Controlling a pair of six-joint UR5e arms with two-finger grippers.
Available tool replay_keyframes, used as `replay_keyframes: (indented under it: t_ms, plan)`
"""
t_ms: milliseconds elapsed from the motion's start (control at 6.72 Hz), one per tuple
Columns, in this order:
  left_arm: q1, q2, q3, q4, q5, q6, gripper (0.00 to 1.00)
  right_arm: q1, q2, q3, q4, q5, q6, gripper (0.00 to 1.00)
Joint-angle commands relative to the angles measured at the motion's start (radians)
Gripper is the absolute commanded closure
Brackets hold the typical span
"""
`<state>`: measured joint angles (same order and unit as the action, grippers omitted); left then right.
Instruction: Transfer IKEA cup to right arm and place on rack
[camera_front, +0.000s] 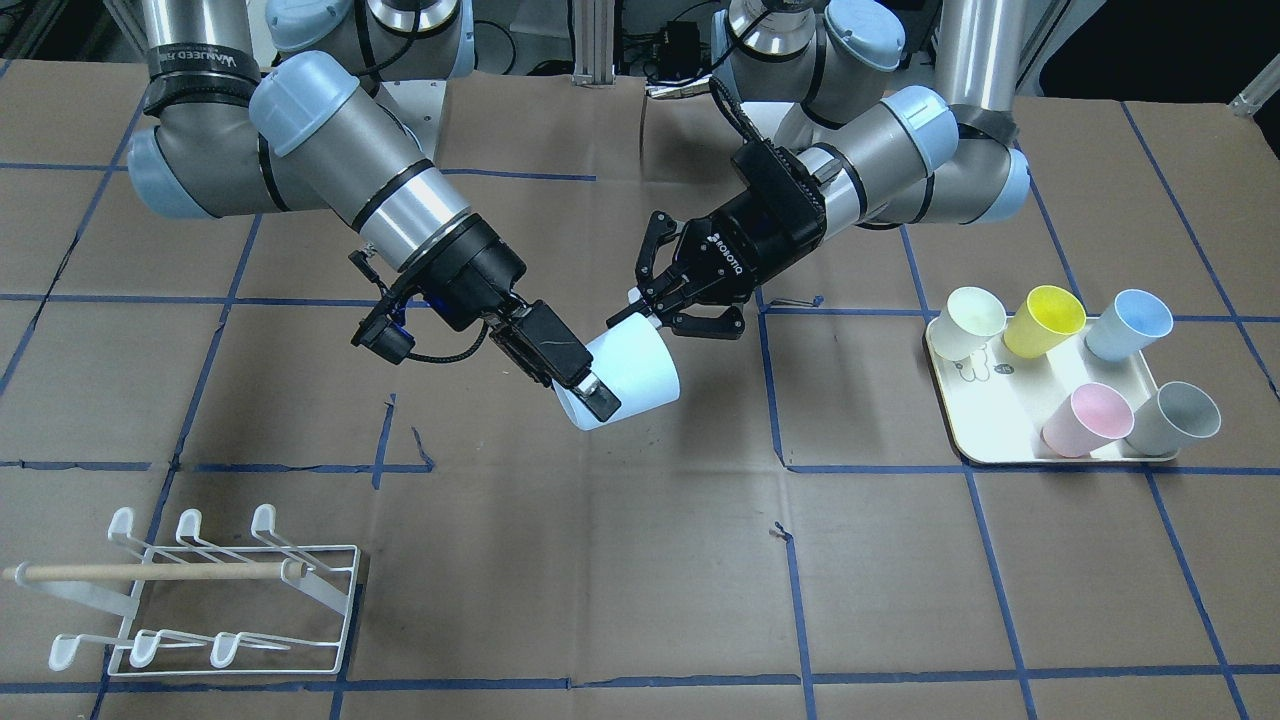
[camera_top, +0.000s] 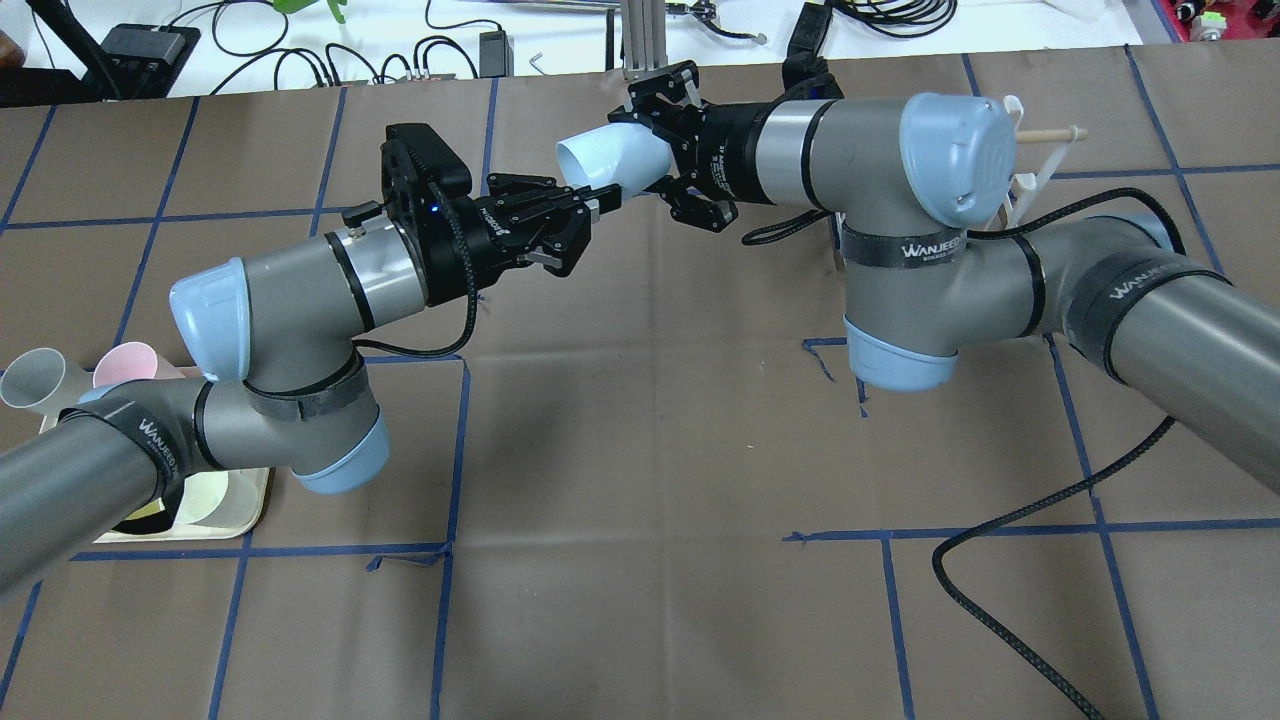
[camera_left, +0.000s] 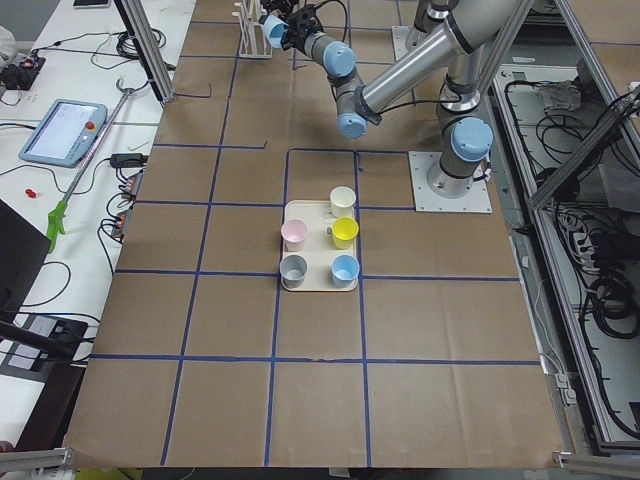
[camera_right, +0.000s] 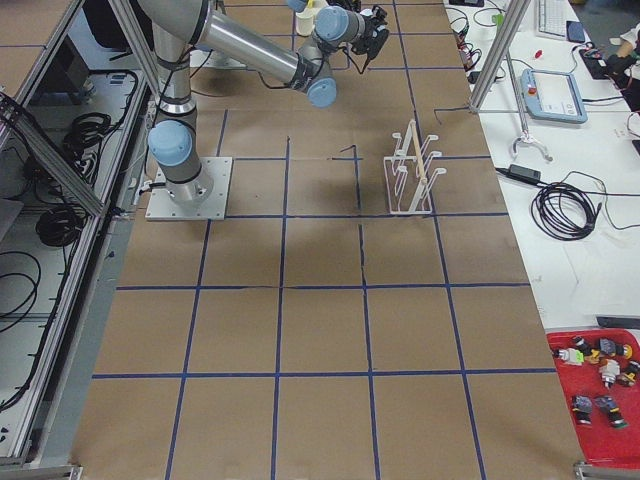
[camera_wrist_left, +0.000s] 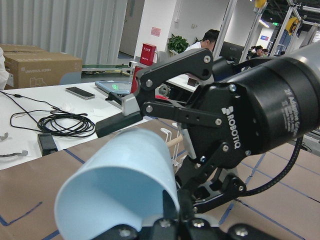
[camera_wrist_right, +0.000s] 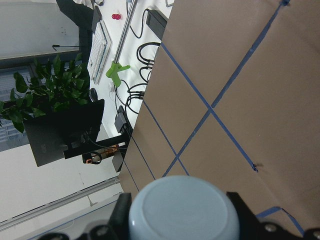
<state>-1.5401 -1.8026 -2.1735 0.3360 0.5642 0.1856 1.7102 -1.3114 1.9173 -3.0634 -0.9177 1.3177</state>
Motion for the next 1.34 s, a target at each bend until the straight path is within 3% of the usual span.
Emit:
replay_keyframes:
  t_ms: [0,446,743,1190]
  plan:
    - [0.000,-0.001,0.003,0.000,0.000,0.000,0.98,0.000,0.000,0.000,0.000,0.010,0.000,0.48]
    - [0.000,-0.008,0.006,0.000,0.009,-0.006,0.67,-0.001,-0.002,0.002,0.000,0.011,0.000,0.53]
    - [0.002,-0.009,0.008,0.000,0.014,-0.018,0.52,-0.001,-0.003,0.002,0.000,0.017,-0.002,0.62]
    - [0.044,0.018,-0.002,0.003,0.013,-0.049,0.51,-0.003,-0.003,0.002,0.000,0.019,-0.002,0.65]
